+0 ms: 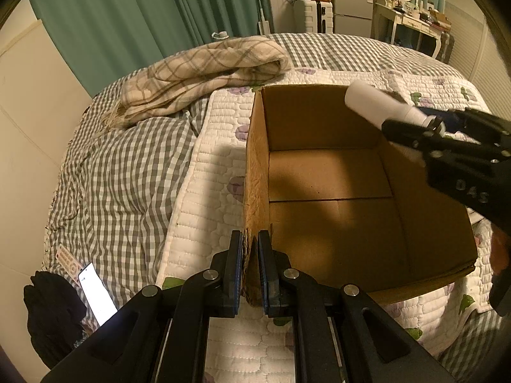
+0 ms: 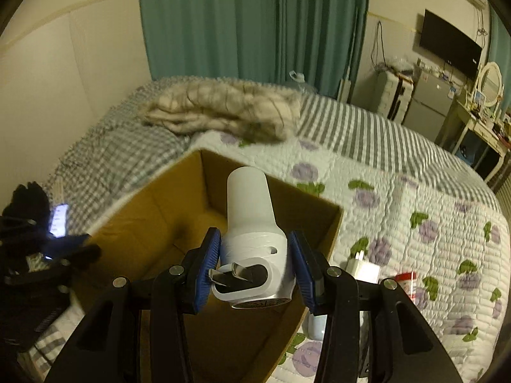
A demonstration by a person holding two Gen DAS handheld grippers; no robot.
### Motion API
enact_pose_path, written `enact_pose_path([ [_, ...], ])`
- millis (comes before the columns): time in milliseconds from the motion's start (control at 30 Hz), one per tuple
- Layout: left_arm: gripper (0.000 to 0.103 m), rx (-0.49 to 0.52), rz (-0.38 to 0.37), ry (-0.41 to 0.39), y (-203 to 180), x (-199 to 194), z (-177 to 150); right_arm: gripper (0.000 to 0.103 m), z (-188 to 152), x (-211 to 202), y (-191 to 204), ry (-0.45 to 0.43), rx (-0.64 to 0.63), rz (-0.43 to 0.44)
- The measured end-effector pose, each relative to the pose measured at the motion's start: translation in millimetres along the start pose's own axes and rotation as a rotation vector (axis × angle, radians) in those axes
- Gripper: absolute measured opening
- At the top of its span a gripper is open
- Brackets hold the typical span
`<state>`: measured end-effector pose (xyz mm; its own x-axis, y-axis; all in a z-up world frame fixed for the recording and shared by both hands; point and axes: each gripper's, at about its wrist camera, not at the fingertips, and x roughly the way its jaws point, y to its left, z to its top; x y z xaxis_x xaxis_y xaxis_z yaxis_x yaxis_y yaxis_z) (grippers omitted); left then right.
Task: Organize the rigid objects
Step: 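Grasp the white handheld device with the right tool and drop it into the box, then move the right tool back and grasp the white phone stand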
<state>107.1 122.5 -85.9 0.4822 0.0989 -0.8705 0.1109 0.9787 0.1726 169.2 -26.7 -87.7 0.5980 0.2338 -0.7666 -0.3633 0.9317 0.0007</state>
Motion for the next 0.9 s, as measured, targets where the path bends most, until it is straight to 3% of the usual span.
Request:
enact_pose_path([
  [433,0.01,0.0,0.003,0.003,0.5,0.7,0.3,0.045,-13.4,16.9,-3.9,0.026,0.008,0.012],
  [533,0.01,0.0,0.005,0.003,0.0,0.7,0.7,0.075,-10.5,2.5,-9.7,-0.014,0.041,0.03],
  [567,0.01,0.0,0.007,0.001,0.0,0.6,0.4,0.08,-8.9,-3.8,-11.8,-0.029,0.052,0.035],
  [900,0.01,0.003,0.014,0.001,-1.2,-0.7,0.7,0.085,5.5,-91.0,-63.5,-0.139,0.064,-0.062],
])
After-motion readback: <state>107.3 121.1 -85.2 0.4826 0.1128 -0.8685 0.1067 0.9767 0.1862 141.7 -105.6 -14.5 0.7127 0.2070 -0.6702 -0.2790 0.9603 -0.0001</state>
